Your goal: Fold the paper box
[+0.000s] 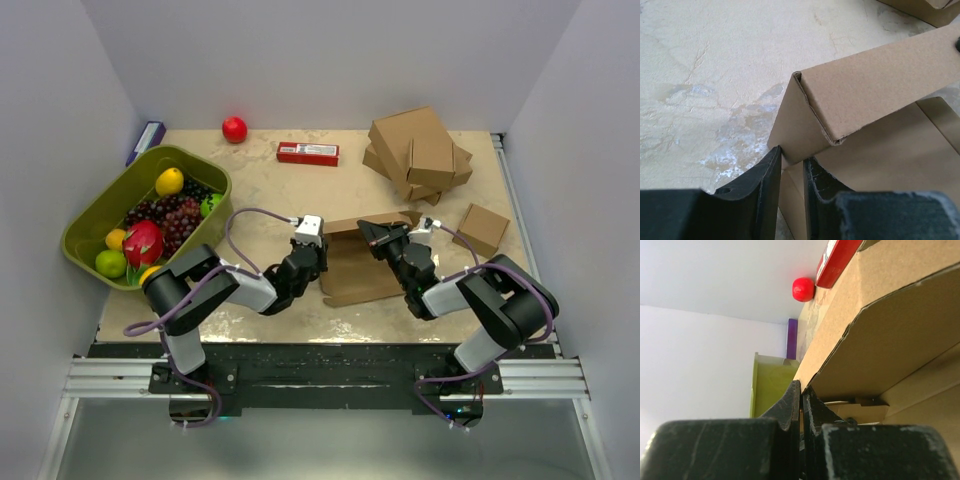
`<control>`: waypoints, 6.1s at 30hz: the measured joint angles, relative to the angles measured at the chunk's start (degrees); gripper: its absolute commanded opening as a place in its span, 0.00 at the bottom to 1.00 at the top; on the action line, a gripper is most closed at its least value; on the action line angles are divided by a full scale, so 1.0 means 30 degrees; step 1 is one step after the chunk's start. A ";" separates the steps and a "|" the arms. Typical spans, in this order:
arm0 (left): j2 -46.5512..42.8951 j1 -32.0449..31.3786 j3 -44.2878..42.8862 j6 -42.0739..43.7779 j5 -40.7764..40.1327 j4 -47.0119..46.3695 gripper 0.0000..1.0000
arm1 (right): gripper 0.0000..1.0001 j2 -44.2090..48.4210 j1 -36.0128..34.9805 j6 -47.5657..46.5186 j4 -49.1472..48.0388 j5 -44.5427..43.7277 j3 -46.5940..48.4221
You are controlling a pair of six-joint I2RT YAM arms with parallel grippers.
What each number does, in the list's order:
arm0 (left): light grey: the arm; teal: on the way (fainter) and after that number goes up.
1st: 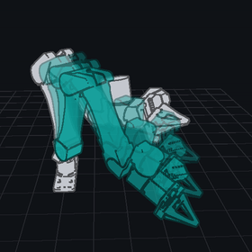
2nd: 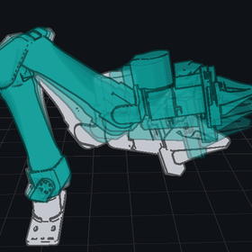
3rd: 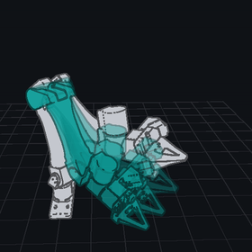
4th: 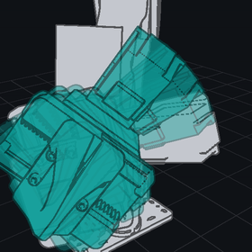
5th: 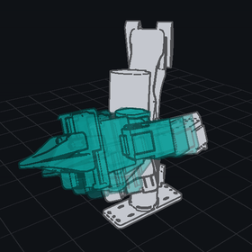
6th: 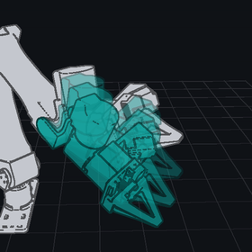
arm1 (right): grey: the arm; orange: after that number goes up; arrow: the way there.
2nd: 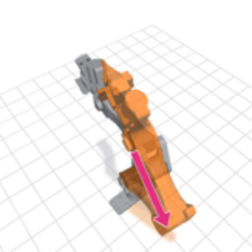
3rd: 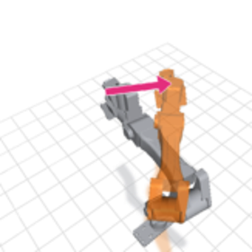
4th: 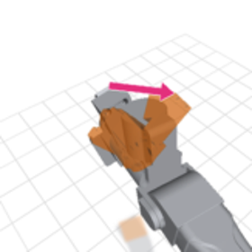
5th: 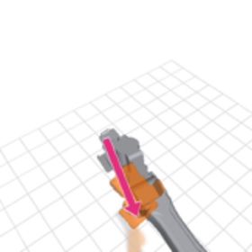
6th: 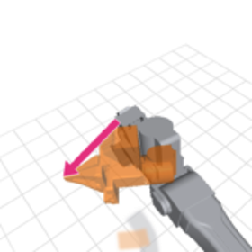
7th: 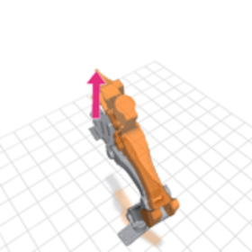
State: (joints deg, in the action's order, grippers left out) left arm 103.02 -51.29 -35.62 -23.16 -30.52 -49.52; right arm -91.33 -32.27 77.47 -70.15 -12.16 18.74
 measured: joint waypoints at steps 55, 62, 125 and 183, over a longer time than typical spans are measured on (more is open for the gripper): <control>-0.0699 0.1413 0.0328 0.1698 0.1195 -0.0998 0.00 | 0.72 0.4430 -0.0590 -0.3002 0.7191 0.0648 0.0291; -0.2754 0.3140 0.0321 0.1209 0.2994 0.2222 0.00 | 0.82 1.0302 -0.0641 -0.7512 1.4294 0.1887 0.1523; -0.4415 0.5486 -0.0670 0.3519 0.9129 0.8357 0.00 | 0.12 0.9522 0.0044 -1.8418 2.2673 -0.1304 0.4116; -0.4320 0.3111 -0.0590 0.3111 0.2616 0.8255 0.42 | 0.13 0.9930 -0.0036 -1.8192 2.2032 -0.1195 0.3308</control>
State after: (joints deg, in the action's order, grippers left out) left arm 90.06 -41.95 -37.39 -13.82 -22.68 -24.75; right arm -61.54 -32.38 22.90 -4.05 -15.75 28.67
